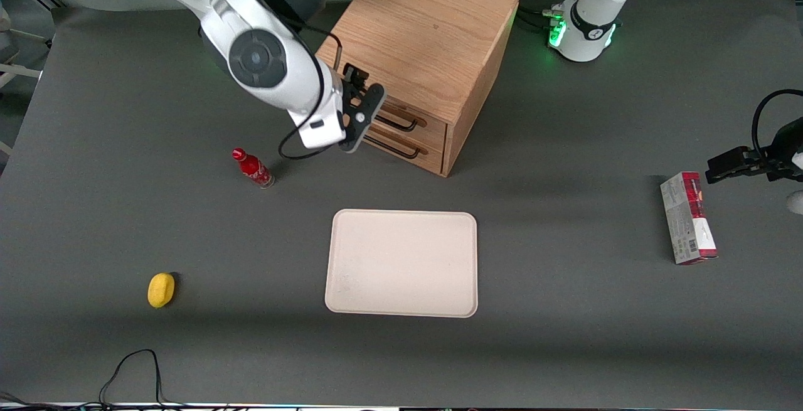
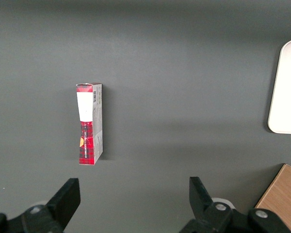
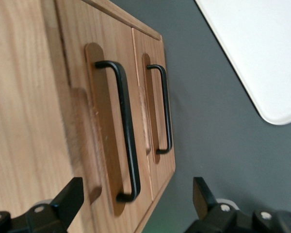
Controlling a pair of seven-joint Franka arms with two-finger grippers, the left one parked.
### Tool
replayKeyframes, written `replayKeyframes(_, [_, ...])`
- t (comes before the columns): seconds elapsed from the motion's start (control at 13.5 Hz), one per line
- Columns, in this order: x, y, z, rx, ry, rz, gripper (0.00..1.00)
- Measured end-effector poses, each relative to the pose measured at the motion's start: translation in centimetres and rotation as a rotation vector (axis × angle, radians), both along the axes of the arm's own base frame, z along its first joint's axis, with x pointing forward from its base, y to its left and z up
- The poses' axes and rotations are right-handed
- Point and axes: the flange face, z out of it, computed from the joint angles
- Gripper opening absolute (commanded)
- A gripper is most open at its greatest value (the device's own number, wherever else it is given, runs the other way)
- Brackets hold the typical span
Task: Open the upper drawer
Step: 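Hook the right gripper onto the upper drawer's black bar handle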
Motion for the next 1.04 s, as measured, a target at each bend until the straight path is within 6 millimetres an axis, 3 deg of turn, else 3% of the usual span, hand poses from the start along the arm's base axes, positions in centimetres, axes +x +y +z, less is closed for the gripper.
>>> replayKeyframes(0.15, [0.3, 0.6, -1.9, 0.009, 0.025, 0.008, 1.00])
replayKeyframes(0.52, [-0.3, 2.1, -4.4, 0.022, 0.014, 0.015, 1.00])
replayKeyframes(1.04, [0.3, 2.1, -7.8, -0.009, -0.011, 0.027, 1.00])
